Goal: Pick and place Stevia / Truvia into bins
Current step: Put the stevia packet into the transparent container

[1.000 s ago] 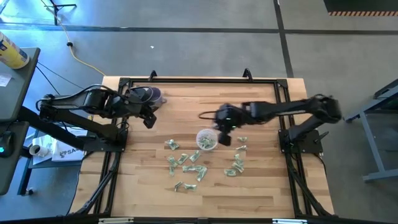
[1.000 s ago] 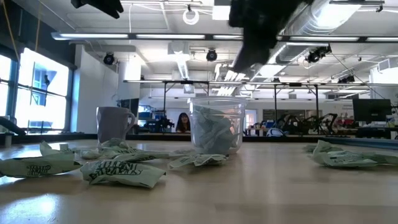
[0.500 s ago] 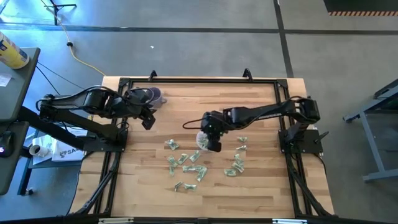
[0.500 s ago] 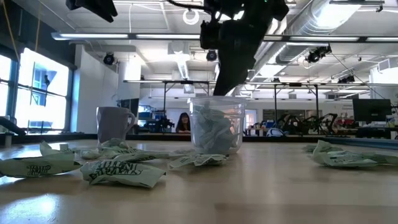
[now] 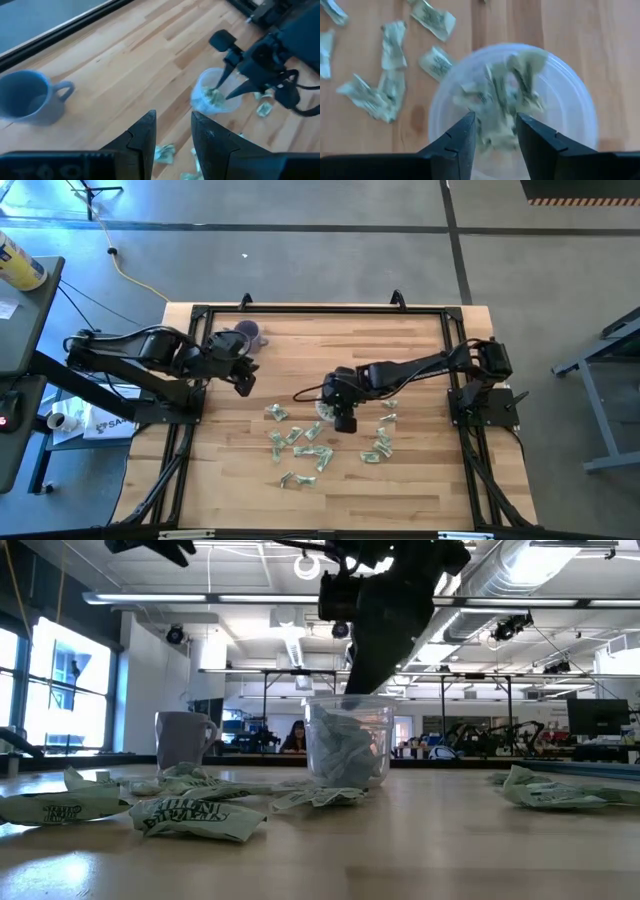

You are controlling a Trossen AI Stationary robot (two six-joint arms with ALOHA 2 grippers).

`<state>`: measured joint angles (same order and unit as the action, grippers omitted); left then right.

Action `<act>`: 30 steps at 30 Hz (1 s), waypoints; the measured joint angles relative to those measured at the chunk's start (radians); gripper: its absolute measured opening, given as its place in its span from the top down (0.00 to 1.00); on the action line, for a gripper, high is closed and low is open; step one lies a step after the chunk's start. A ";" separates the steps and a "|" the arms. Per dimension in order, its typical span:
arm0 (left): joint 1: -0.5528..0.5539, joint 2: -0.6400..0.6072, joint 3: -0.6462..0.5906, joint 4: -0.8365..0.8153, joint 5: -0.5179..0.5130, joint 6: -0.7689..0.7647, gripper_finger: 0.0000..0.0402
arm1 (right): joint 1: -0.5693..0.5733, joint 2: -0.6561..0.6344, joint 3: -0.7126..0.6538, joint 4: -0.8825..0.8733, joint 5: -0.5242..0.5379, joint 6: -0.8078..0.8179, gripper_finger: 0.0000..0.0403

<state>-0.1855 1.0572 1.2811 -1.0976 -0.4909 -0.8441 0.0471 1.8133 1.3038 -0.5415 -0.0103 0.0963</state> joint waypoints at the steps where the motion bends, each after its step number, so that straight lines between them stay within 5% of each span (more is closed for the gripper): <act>1: -0.008 0.004 0.000 0.009 -0.011 0.000 0.61 | 0.000 0.000 0.011 -0.011 0.000 0.000 0.67; 22: -0.017 0.044 0.000 0.023 -0.062 0.082 0.61 | -0.071 0.120 0.021 0.031 -0.135 -0.034 0.67; 30: -0.017 0.044 0.000 0.025 -0.062 0.084 0.61 | -0.059 0.025 0.042 -0.015 -0.036 -0.068 0.67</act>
<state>-0.2028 1.1011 1.2812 -1.0729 -0.5534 -0.7605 -0.0120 1.8381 1.3458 -0.5562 -0.0468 0.0281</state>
